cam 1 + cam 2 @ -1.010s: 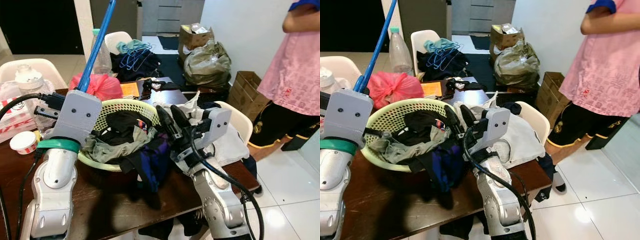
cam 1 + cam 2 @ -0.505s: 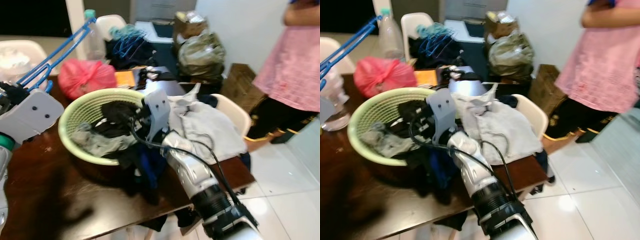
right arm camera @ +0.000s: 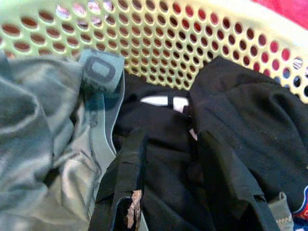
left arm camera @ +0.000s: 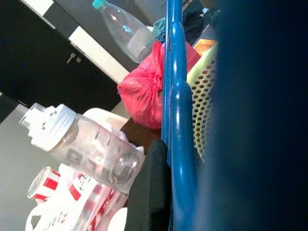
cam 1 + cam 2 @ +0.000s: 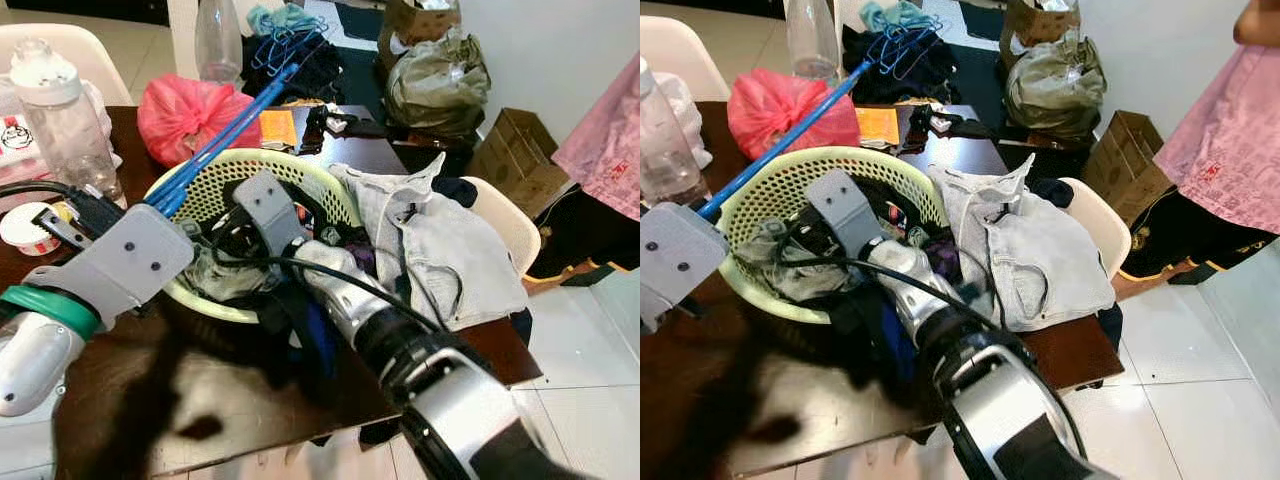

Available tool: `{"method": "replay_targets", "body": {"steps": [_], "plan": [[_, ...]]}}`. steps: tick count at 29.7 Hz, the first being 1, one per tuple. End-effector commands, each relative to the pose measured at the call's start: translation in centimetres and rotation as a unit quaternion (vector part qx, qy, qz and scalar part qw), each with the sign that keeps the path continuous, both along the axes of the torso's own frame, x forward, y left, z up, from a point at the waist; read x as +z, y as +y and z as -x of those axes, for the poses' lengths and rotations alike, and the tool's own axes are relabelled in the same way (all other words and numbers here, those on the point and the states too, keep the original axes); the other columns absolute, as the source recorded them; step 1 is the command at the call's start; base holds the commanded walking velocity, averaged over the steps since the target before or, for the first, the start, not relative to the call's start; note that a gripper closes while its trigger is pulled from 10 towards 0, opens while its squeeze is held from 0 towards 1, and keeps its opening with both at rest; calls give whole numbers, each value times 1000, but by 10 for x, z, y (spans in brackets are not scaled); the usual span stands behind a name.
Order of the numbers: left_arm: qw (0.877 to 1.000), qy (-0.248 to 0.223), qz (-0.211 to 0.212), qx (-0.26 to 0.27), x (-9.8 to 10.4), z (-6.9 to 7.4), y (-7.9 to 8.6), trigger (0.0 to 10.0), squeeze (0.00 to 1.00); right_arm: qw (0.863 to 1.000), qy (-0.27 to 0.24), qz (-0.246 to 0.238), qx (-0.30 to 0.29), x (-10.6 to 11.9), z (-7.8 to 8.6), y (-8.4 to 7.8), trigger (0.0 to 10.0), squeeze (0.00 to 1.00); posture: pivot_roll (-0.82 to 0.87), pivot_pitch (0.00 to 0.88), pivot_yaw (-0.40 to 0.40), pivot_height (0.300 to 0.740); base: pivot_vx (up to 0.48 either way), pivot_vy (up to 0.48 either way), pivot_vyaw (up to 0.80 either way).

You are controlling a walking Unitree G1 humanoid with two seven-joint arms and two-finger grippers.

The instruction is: Hang hanger

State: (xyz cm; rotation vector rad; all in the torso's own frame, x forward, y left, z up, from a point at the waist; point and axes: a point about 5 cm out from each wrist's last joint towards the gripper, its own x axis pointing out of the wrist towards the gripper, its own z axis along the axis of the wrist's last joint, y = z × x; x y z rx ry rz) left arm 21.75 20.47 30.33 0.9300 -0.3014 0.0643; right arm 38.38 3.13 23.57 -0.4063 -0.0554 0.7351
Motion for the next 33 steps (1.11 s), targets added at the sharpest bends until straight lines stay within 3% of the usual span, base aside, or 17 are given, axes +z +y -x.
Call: {"method": "replay_targets", "body": {"steps": [1, 2, 3, 4, 13, 14, 15, 16, 17, 18, 19, 21, 23, 24, 27, 29, 33], "plan": [[1000, -5, -6, -1, 3, 8, 0, 10000, 0, 998, 13, 62, -17, -17, -6, -15, 10000, 0, 440, 222, -126, 740, 0, 0, 0], [1000, -5, -6, -1, 3, 8, 0, 10000, 0, 998, 13, 62, -17, -17, -6, -15, 10000, 0, 440, 222, -126, 740, 0, 0, 0], [1000, -8, -5, 1, 5, 10, 0, 10000, 0, 995, 17, 102, -10, -26, -6, -21, 4549, 0, 440, 223, -127, 740, 0, 0, 0], [1000, -8, -2, 1, 5, 12, 0, 10000, 0, 990, 20, 142, 6, -35, -5, -24, 0, 0, 439, 222, -127, 740, 0, 0, 0], [1000, -5, 5, 1, 5, 14, -2, 10000, 0, 979, 18, 197, 44, -45, -1, -22, 0, 0, 433, 214, -125, 740, 0, 0, 0], [1000, -7, 7, 2, 6, 13, -2, 10000, 0, 987, 22, 151, 42, -36, -1, -18, 0, 0, 435, 214, -125, 740, 0, 0, 0], [1000, -10, 9, 5, 6, 13, -3, 10000, 0, 997, 30, 62, 38, -19, -4, -14, 0, 0, 435, 214, -125, 740, 0, 0, 0], [1000, -10, 9, 5, 6, 13, -3, 10000, 0, 997, 30, 62, 38, -19, -4, -14, 0, 0, 435, 214, -125, 740, 0, 0, 0], [1000, -13, 11, 9, 6, 12, -3, 10000, 0, 997, 43, -55, 39, 5, -6, -12, 0, 0, 433, 210, -123, 740, 0, 0, 0], [1000, -13, 11, 9, 6, 12, -3, 10000, 0, 997, 43, -55, 39, 5, -6, -12, 0, 0, 433, 210, -123, 740, 0, 0, 0], [1000, -16, 14, 13, 6, 12, -3, 10000, 0, 980, 65, -180, 46, 28, -9, -14, 0, 0, 428, 206, -121, 740, 0, 0, 0], [999, -25, 21, 17, 7, 10, -4, 10000, 0, 939, 74, -326, 77, 62, -12, -24, 0, 0, 418, 196, -116, 740, 0, 0, 0], [999, -25, 21, 17, 7, 10, -4, 10000, 0, 939, 74, -326, 77, 62, -12, -24, 0, 0, 418, 196, -116, 740, 0, 0, 0], [999, -28, 24, 18, 8, 9, -4, 10000, 0, 927, 69, -359, 89, 71, -13, -29, 0, 0, 418, 196, -116, 740, 0, 0, 0], [999, -31, 27, 19, 9, 9, -4, 10000, 0, 917, 59, -382, 98, 79, -13, -35, 0, 0, 409, 190, -112, 740, 0, 0, 0], [998, -43, 33, 24, 12, 6, -5, 10000, 0, 895, 18, -432, 109, 95, -15, -60, 0, 0, 393, 182, -105, 740, 0, 0, 0], [998, -51, 37, 27, 13, 4, -4, 10000, 0, 887, -6, -449, 110, 102, -15, -72, 0, 0, 386, 180, -101, 740, 0, 0, 0]]}}
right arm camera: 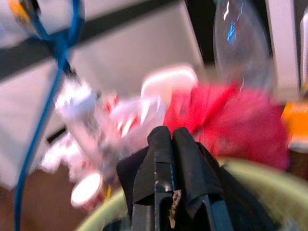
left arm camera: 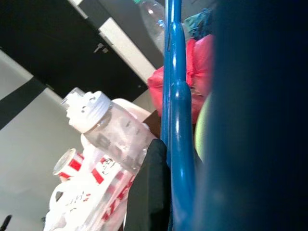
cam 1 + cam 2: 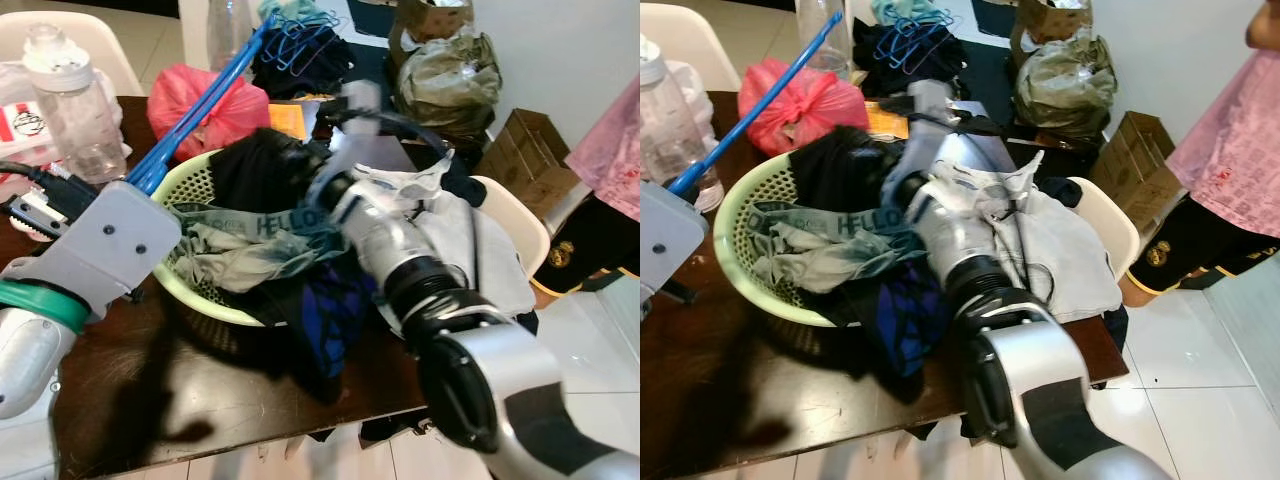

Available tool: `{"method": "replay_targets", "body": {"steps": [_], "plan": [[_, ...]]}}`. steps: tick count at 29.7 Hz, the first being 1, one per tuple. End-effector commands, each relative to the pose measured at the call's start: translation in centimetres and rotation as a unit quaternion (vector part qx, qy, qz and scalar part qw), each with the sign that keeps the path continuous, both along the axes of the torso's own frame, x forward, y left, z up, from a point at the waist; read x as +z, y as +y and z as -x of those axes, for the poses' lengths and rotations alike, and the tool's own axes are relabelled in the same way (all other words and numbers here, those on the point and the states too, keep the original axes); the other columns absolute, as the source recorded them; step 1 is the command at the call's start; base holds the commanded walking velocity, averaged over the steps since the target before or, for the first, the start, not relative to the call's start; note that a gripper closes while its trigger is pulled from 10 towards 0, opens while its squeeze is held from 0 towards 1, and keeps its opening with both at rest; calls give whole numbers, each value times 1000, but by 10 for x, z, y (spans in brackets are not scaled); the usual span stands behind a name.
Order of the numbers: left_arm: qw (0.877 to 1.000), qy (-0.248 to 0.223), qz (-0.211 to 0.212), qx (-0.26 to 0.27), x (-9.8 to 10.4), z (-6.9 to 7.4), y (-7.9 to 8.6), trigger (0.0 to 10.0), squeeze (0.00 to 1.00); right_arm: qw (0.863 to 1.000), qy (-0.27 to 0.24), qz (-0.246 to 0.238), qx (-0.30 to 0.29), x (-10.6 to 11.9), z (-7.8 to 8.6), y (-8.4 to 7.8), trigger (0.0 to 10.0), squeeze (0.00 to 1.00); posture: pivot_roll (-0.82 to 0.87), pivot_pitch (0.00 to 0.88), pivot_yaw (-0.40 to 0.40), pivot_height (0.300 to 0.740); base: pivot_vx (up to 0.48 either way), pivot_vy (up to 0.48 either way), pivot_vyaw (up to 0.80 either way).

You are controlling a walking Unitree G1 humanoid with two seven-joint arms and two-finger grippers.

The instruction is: Hang hanger

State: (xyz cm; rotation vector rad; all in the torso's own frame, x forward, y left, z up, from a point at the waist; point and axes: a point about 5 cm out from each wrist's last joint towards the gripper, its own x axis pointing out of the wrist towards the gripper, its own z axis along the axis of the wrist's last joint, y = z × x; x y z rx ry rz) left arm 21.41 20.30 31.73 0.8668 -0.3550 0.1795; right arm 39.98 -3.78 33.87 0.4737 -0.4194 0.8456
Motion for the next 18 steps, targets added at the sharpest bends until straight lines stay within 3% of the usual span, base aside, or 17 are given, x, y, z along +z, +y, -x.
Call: {"method": "replay_targets", "body": {"steps": [1, 2, 3, 4, 6, 9, 10, 12, 13, 15, 16, 17, 18], "plan": [[1000, -9, 3, -2, 1, 0, -2, 10000, 0, 999, -23, -29, -5, 4, 2, -12, 0, 0, 383, 178, -99, 740, 0, 0, 0], [1000, -9, 3, -2, 1, 0, -2, 10000, 0, 999, -23, -29, -5, 4, 2, -12, 0, 0, 383, 178, -99, 740, 0, 0, 0], [1000, -17, 8, 2, 3, -1, -2, 10000, 0, 997, -57, -56, -12, 16, 6, -28, 0, 0, 373, 176, -89, 740, 0, 0, 0], [1000, -26, 12, 8, 5, -3, -1, 10000, 0, 991, -103, -86, -14, 31, 14, -43, 10000, 0, 362, 173, -83, 740, 0, 0, 0], [998, -48, 24, 24, 9, -6, 2, 10000, 0, 974, -180, -138, -13, 59, 33, -69, 10000, 0, 349, 168, -76, 740, 0, 0, 0], [997, -59, 29, 31, 12, -7, 3, 10000, 0, 967, -204, -154, -10, 68, 40, -76, 10000, 0, 336, 163, -70, 740, 0, 0, 0], [995, -76, 41, 39, 15, -9, 4, 10000, 0, 957, -231, -173, -5, 82, 47, -83, 10000, 0, 316, 156, -64, 740, 0, 0, 0], [995, -76, 41, 39, 15, -9, 4, 10000, 0, 957, -231, -173, -5, 82, 47, -83, 10000, 0, 316, 156, -64, 740, 0, 0, 0], [993, -92, 55, 42, 18, -11, 3, 10000, 0, 946, -262, -190, -2, 101, 53, -86, 10000, 0, 301, 152, -62, 740, 0, 0, 0], [993, -92, 55, 42, 18, -11, 3, 10000, 0, 946, -262, -190, -2, 101, 53, -86, 10000, 0, 301, 152, -62, 740, 0, 0, 0], [992, -98, 66, 35, 17, -16, -1, 10000, 0, 931, -298, -211, 3, 131, 61, -85, 10000, 0, 268, 140, -65, 740, 0, 0, 0], [992, -98, 66, 35, 17, -16, -1, 10000, 0, 931, -298, -211, 3, 131, 61, -85, 10000, 0, 268, 140, -65, 740, 0, 0, 0], [992, -98, 74, 22, 15, -21, -7, 10000, 0, 920, -324, -221, 12, 161, 68, -77, 10000, 0, 251, 134, -69, 740, 0, 0, 0]]}}
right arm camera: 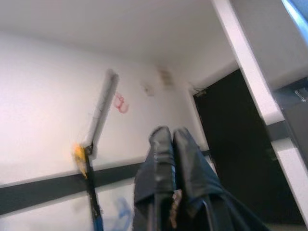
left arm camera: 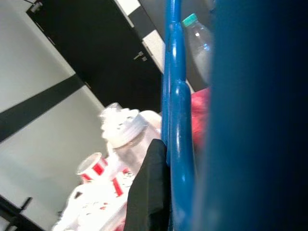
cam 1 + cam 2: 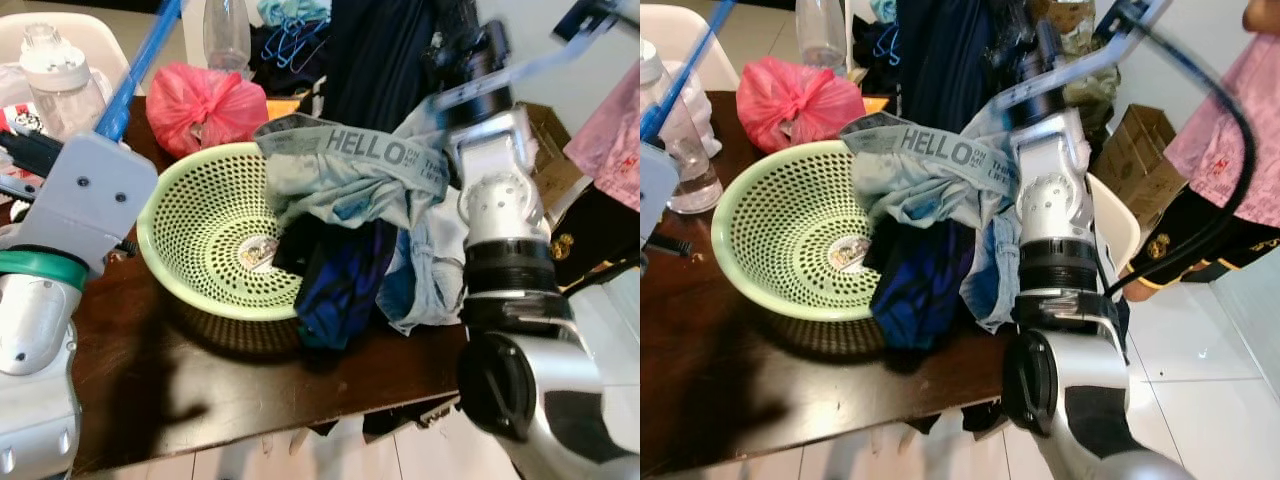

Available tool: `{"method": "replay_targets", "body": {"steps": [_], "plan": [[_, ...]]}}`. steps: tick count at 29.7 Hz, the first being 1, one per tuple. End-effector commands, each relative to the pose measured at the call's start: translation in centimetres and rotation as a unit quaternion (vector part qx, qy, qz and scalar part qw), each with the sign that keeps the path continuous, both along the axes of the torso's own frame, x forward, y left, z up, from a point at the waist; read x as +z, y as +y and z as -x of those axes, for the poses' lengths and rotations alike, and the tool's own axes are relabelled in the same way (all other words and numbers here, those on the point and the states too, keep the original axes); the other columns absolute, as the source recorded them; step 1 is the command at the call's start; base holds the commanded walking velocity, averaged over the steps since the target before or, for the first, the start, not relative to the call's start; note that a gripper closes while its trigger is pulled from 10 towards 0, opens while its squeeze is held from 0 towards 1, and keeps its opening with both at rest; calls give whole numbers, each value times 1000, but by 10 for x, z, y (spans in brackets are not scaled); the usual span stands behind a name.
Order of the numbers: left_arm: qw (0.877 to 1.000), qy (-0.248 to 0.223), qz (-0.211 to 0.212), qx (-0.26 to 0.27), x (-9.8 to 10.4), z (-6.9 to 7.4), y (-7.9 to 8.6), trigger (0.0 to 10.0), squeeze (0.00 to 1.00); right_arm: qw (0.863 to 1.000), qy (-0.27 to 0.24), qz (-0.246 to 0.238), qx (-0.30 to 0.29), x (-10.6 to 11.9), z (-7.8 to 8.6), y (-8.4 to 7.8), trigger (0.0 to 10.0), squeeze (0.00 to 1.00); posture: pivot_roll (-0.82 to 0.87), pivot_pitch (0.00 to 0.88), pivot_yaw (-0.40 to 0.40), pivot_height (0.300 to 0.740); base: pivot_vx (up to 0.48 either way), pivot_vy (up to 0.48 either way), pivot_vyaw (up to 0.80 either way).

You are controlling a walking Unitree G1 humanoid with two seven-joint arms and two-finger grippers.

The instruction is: Hang hanger

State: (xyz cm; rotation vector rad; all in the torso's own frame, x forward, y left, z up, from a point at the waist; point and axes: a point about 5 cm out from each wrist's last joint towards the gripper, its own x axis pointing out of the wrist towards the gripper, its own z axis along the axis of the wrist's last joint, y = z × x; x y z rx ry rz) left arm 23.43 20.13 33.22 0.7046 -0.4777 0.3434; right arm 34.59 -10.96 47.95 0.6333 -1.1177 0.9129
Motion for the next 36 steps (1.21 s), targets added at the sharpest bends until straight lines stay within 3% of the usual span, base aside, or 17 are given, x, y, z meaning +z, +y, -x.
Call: {"method": "replay_targets", "body": {"steps": [1, 3, 5, 8, 12, 13, 15, 17, 18, 21, 23, 25, 26, 27, 30, 32, 36], "plan": [[1000, -4, -3, -21, -3, -5, -10, 10000, 0, 998, -65, -6, -15, 40, 20, 6, 10000, 0, 237, 129, -72, 740, 0, 0, 0], [1000, -4, -3, -21, -3, -5, -10, 10000, 0, 998, -65, -6, -15, 40, 20, 6, 10000, 0, 237, 129, -72, 740, 0, 0, 0], [999, -4, 5, -37, -6, -11, -18, 10000, 0, 989, -11, 115, -92, 50, 13, 46, 10000, 0, 215, 119, -100, 740, 0, 0, 0], [999, -6, 8, -39, -8, -12, -21, 10000, 0, 983, 0, 140, -123, 55, 14, 55, 10000, 0, 220, 118, -113, 740, 0, 0, 0], [999, -9, 12, -39, -9, -13, -23, 10000, 0, 984, -7, 129, -120, 67, 21, 55, 10000, 0, 229, 123, -123, 740, 0, 0, 0], [999, -11, 15, -37, -10, -12, -24, 10000, 0, 992, -35, 66, -97, 89, 37, 41, 10000, 0, 238, 128, -132, 740, 0, 0, 0], [999, -11, 15, -37, -10, -12, -24, 10000, 0, 992, -35, 66, -97, 89, 37, 41, 10000, 0, 238, 128, -132, 740, 0, 0, 0], [999, -12, 21, -29, -13, -9, -23, 10000, 0, 986, -127, -87, -58, 129, 78, -13, 10000, 0, 246, 134, -129, 740, 0, 0, 0], [999, -12, 22, -27, -14, -7, -22, 10000, 0, 978, -158, -127, -55, 136, 89, -31, 10000, 0, 246, 134, -129, 740, 0, 0, 0], [999, -10, 22, -27, -14, -8, -22, 10000, 0, 976, -166, -120, -76, 132, 87, -39, 10000, 0, 242, 135, -116, 740, 0, 0, 0], [999, -9, 18, -31, -14, -9, -23, 10000, 0, 976, -131, 25, -173, 107, 58, -22, 10000, 0, 246, 136, -110, 740, 0, 0, 0], [999, -13, 17, -30, -12, -8, -21, 10000, 0, 929, -110, 253, -248, 46, 14, 5, 10000, 0, 250, 145, -98, 740, 0, 0, 0], [999, -13, 17, -30, -12, -8, -21, 10000, 0, 929, -110, 253, -248, 46, 14, 5, 10000, 0, 250, 145, -98, 740, 0, 0, 0], [999, -14, 17, -28, -12, -7, -20, 10000, 0, 912, -109, 310, -248, 25, 4, 10, 10000, 0, 249, 146, -97, 740, 0, 0, 0], [999, -15, 17, -25, -11, -7, -19, 10000, 0, 906, -107, 352, -208, 1, -4, 15, 10000, 0, 248, 149, -95, 740, 0, 0, 0], [999, -16, 19, -24, -11, -8, -18, 10000, 0, 917, -134, 355, -124, -22, 0, 15, 10000, 0, 242, 152, -87, 740, 0, 0, 0], [999, -16, 22, -33, -12, -11, -22, 10000, 0, 937, -142, 311, -77, -17, 9, 6, 10000, 0, 217, 145, -73, 740, 0, 0, 0]]}}
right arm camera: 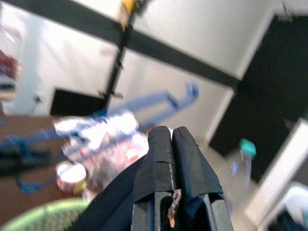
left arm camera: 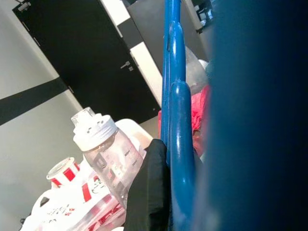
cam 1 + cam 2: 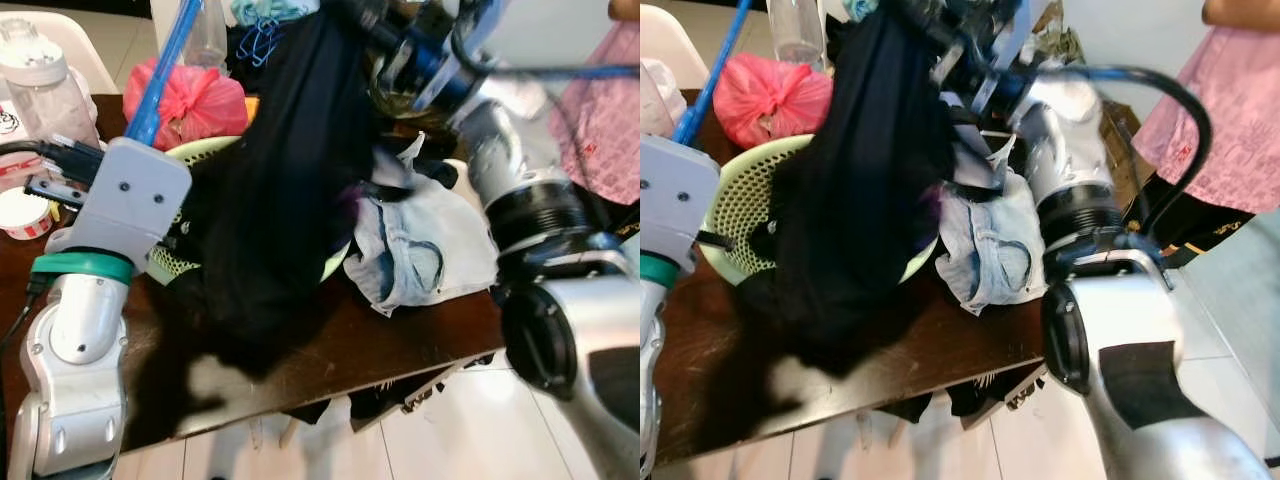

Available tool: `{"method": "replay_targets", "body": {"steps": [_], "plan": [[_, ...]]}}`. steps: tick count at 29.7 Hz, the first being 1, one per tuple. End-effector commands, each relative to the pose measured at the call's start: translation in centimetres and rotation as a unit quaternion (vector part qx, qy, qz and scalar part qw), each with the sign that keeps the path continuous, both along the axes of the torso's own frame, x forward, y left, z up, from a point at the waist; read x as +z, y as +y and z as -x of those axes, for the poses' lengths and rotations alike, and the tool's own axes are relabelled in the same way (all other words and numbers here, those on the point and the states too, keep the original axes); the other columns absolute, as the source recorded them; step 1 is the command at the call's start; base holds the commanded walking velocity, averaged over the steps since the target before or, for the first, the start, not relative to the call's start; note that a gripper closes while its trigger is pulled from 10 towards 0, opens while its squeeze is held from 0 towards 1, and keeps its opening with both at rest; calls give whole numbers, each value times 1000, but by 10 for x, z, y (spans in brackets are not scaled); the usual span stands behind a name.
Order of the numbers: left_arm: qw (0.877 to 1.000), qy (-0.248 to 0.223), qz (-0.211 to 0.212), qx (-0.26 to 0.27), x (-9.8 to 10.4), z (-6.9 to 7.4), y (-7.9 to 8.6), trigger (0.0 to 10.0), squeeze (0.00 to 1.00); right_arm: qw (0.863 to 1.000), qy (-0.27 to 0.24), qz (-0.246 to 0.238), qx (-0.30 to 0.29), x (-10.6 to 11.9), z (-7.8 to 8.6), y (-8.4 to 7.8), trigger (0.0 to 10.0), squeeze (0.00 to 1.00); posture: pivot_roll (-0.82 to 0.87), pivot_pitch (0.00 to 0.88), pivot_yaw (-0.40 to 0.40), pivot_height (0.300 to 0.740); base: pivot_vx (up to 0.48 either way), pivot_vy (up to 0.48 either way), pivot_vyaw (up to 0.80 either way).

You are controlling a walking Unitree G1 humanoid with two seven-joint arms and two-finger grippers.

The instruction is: Hang hanger

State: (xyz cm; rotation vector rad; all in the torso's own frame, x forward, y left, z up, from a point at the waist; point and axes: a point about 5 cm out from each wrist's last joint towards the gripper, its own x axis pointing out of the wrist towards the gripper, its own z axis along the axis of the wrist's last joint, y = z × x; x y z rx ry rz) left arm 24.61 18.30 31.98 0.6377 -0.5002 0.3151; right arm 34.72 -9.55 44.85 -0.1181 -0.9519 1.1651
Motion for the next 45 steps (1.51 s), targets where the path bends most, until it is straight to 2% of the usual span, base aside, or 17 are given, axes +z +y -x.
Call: {"method": "replay_targets", "body": {"steps": [1, 5, 10, 11, 12, 13, 14, 15, 18, 19, 20, 21, 22, 24, 26, 44, 45], "plan": [[1000, -8, -3, -16, 1, -1, -7, 10000, 0, 998, -28, -50, 28, 22, 14, -16, 10000, 0, 213, 142, -71, 740, 0, 0, 0], [1000, -9, -2, -24, 1, -3, -10, 10000, 0, 996, -30, -75, 48, 27, 19, -28, 10000, 0, 212, 139, -70, 740, 0, 0, 0], [1000, -10, -3, -24, 2, -2, -10, 10000, 0, 996, -36, -46, 69, 14, 25, -37, 10000, 0, 224, 135, -71, 740, 0, 0, 0], [1000, -6, 1, -28, 1, 0, -8, 10000, 0, 995, -40, -9, 91, 5, 33, -42, 10000, 0, 231, 133, -72, 740, 0, 0, 0], [1000, -6, 1, -28, 1, 0, -8, 10000, 0, 995, -40, -9, 91, 5, 33, -42, 10000, 0, 231, 133, -72, 740, 0, 0, 0], [999, 1, 10, -36, 0, 2, -7, 10000, 0, 993, -40, 25, 107, -3, 38, -46, 10000, 0, 230, 133, -71, 740, 0, 0, 0], [999, 1, 10, -36, 0, 2, -7, 10000, 0, 993, -40, 25, 107, -3, 38, -46, 10000, 0, 230, 133, -71, 740, 0, 0, 0], [998, 13, 21, -49, -2, 7, -3, 10000, 0, 992, -37, 69, 104, -14, 39, -49, 10000, 0, 232, 133, -72, 740, 0, 0, 0], [998, 13, 21, -49, -2, 7, -3, 10000, 0, 992, -37, 69, 104, -14, 39, -49, 10000, 0, 232, 133, -72, 740, 0, 0, 0], [997, 29, 29, -67, -4, 14, 1, 10000, 0, 989, -21, 115, 95, -28, 37, -52, 10000, 0, 241, 140, -77, 740, 0, 0, 0], [995, 43, 37, -76, -7, 23, 6, 10000, 0, 982, -4, 179, 60, -50, 32, -57, 10000, 0, 255, 146, -82, 740, 0, 0, 0], [995, 43, 37, -76, -7, 23, 6, 10000, 0, 982, -4, 179, 60, -50, 32, -57, 10000, 0, 255, 146, -82, 740, 0, 0, 0], [995, 53, 43, -77, -9, 29, 11, 10000, 0, 972, 19, 231, 35, -69, 27, -62, 10000, 0, 255, 146, -82, 740, 0, 0, 0], [995, 53, 43, -77, -9, 29, 11, 10000, 0, 972, 19, 231, 35, -69, 27, -62, 10000, 0, 255, 146, -82, 740, 0, 0, 0], [995, 58, 49, -71, -11, 34, 16, 10000, 0, 961, 47, 273, 16, -86, 25, -67, 10000, 0, 255, 146, -82, 740, 0, 0, 0], [994, 64, 52, -77, -11, 36, 18, 10000, 0, 958, 61, 280, 20, -89, 34, -68, 10000, 0, 255, 146, -82, 740, 0, 0, 0], [994, 66, 47, -76, -13, 36, 15, 10000, 0, 938, 79, 337, -31, -110, 25, -73, 10000, 0, 257, 147, -98, 740, 0, 0, 0]]}}
